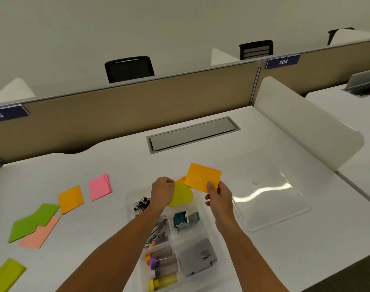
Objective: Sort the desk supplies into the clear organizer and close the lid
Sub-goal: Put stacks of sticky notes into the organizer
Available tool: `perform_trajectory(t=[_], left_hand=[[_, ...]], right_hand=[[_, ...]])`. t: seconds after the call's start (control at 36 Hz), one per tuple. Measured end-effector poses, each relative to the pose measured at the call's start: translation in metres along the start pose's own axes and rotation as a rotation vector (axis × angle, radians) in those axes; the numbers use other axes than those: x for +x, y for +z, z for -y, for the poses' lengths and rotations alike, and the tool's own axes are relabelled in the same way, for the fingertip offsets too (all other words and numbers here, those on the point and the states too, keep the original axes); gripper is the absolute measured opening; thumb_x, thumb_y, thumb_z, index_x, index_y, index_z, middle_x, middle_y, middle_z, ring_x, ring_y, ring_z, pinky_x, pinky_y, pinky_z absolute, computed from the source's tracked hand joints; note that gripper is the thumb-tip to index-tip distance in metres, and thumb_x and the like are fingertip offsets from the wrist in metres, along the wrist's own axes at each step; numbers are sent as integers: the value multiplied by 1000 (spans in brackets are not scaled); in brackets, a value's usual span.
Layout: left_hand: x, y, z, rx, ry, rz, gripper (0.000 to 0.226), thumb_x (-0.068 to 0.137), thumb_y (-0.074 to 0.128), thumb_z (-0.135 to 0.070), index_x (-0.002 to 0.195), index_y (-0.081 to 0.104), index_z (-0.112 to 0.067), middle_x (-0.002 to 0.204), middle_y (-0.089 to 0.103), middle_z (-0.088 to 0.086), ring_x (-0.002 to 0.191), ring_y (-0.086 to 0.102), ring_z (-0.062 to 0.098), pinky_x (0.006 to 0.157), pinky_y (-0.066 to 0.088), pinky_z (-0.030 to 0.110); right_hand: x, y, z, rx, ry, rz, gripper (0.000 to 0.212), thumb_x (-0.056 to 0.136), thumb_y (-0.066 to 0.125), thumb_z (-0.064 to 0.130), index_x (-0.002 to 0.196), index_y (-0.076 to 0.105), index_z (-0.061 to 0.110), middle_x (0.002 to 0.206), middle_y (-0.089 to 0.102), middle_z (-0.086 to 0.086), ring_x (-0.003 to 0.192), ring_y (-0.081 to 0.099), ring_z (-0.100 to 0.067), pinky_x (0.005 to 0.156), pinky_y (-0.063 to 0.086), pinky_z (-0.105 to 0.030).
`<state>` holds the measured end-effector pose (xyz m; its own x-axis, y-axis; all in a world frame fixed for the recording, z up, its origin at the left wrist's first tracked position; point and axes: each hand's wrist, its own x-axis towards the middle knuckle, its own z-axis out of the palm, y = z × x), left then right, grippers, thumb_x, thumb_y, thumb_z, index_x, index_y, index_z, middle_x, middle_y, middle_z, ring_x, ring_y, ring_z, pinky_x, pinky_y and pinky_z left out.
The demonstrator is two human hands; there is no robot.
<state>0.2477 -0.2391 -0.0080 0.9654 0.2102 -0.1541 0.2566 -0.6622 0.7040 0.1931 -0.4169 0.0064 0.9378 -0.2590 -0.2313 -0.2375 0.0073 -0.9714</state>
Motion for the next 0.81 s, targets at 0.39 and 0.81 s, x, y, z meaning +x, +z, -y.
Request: perform_trajectory(t=[0.39, 0.81], left_hand=[[-2, 1, 5, 359, 114, 209, 27, 93, 53, -9, 118, 62, -4, 117, 64, 17, 103, 61, 29, 86, 50, 36], [-31, -45, 26, -32, 75, -55, 27, 96, 53, -12, 118, 62, -23, 131, 58, 0, 105, 54, 10, 66, 39, 14]], right_hand=[[0, 0, -3, -49, 9, 45, 18, 102, 48, 36, 99, 59, 23, 93, 64, -3, 82, 62, -16, 71, 54, -27], [-7, 17, 4, -241, 20, 139, 16, 99, 51, 21, 85, 57, 27, 96, 67, -11, 91, 65, -30, 83, 56, -46]])
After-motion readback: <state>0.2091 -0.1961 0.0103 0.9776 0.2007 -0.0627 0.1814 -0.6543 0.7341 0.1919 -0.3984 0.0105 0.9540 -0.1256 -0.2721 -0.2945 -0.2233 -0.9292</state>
